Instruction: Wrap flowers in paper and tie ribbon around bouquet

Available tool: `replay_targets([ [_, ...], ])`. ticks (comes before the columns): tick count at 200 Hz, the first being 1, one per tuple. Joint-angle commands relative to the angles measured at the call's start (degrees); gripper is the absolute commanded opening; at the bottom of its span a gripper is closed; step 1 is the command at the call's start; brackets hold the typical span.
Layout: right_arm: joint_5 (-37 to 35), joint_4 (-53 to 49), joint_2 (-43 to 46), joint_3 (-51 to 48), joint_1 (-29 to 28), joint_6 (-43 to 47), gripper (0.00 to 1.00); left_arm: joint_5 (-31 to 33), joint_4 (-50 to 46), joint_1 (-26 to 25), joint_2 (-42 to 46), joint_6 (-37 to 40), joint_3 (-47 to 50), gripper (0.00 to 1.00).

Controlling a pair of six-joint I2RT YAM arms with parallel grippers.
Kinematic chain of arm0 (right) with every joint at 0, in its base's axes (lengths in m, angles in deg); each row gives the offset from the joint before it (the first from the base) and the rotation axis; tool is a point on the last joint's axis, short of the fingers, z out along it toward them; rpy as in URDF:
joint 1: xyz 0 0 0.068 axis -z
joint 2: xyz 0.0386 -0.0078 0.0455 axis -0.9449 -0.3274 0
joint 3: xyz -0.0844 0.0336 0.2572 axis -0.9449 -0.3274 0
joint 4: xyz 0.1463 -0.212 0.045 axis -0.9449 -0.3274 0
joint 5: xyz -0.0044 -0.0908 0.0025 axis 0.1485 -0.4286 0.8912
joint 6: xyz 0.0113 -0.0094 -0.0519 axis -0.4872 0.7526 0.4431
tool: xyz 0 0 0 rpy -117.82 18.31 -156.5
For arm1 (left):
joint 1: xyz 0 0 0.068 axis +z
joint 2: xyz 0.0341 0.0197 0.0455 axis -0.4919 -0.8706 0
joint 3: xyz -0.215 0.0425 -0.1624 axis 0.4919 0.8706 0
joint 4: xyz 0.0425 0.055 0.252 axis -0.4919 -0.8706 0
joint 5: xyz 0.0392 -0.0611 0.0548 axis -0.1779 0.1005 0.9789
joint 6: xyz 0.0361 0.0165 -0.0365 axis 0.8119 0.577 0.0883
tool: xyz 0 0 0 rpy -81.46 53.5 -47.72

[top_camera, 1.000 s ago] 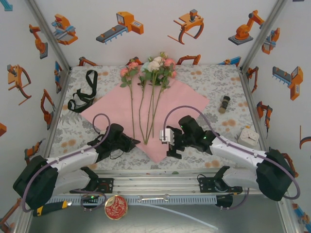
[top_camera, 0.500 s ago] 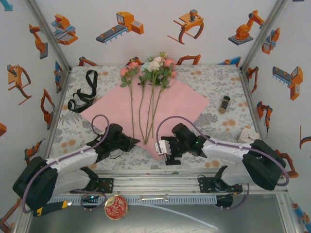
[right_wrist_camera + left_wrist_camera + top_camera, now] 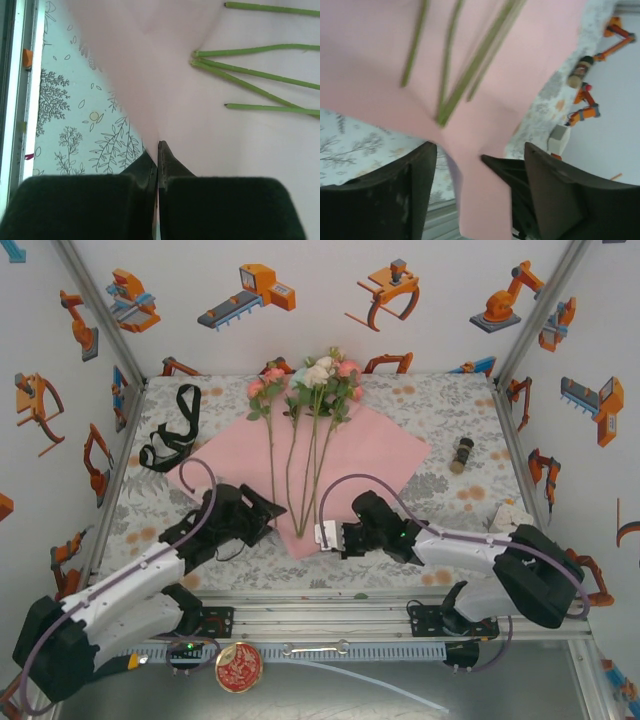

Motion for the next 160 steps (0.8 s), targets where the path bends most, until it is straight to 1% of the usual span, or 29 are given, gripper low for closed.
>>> replay_targets([
  [1, 4.0, -1.4, 1.0, 1.6, 1.2, -3.5, 0.0, 4.6, -16.1, 0.1, 4.1, 34.0, -10.7, 0.75],
  [7, 4.5, -1.3, 0.9, 1.9, 1.6, -4.1, 0.0, 3.8, -17.9, 0.1, 5.1, 40.0, -12.2, 0.76],
  [13, 5.2, -1.3, 0.6, 2.3, 2.0, -4.5, 0.0, 0.9, -18.6, 0.1, 6.5, 45.7, -13.3, 0.77],
  [21, 6.0, -1.3, 0.3, 3.0, 2.7, -5.3, 0.0, -7.1, -19.0, 0.1, 8.4, 54.4, -13.9, 0.82],
  [29, 7.3, -0.4, 0.1, 3.3, 3.6, -6.7, 0.0, -14.6, -19.3, -0.2, 10.2, 61.9, -14.0, 0.83],
  [36, 8.6, 1.1, 0.0, 3.2, 4.5, -7.9, 0.0, -18.2, -19.9, -0.5, 11.4, 66.6, -13.7, 0.86],
  [48, 10.4, 3.7, -0.1, 2.8, 6.3, -10.1, 0.0, -20.7, -22.0, -1.8, 12.6, 73.0, -13.0, 0.92],
  [62, 11.7, 4.5, -0.1, 2.9, 8.4, -11.0, 0.0, -20.4, -24.8, -4.0, 12.6, 78.3, -11.9, 1.0],
  [67, 11.8, 4.2, -0.1, 3.1, 8.8, -11.1, 0.0, -19.4, -25.2, -4.9, 12.3, 80.0, -11.2, 0.97],
  [72, 12.1, 3.8, 0.1, 3.2, 9.3, -11.0, 0.0, -18.0, -25.5, -5.9, 11.8, 81.7, -10.6, 0.97],
  [78, 12.3, 3.3, 0.2, 3.5, 9.6, -10.9, 0.0, -15.7, -25.3, -7.1, 10.9, 83.3, -10.1, 0.97],
  [88, 12.7, 2.4, 0.3, 3.8, 9.7, -10.6, 0.0, -9.9, -23.1, -9.0, 8.9, 85.2, -9.2, 0.97],
  [96, 13.3, 2.2, 0.5, 3.9, 9.7, -10.6, 0.0, -7.9, -20.3, -9.7, 7.0, 86.5, -8.5, 0.97],
  [104, 13.5, 2.0, 0.5, 3.9, 9.8, -10.6, 0.0, -9.1, -18.1, -10.2, 5.0, 87.3, -8.5, 0.97],
  [125, 13.3, 1.5, 0.7, 3.9, 9.8, -10.9, 0.0, -17.0, -12.3, -10.8, -1.1, 86.0, -8.9, 0.97],
  [130, 13.3, 1.5, 0.8, 4.1, 9.8, -11.0, 0.0, -17.9, -11.1, -11.3, -2.7, 85.4, -9.0, 0.97],
  [152, 13.5, 2.0, 1.1, 4.5, 9.8, -11.5, 0.0, -15.2, -3.2, -12.7, -7.1, 83.6, -5.7, 0.97],
  [160, 13.6, 2.0, 1.2, 4.8, 9.8, -11.5, 0.0, -12.8, 0.0, -12.8, -7.8, 82.8, -4.1, 0.97],
])
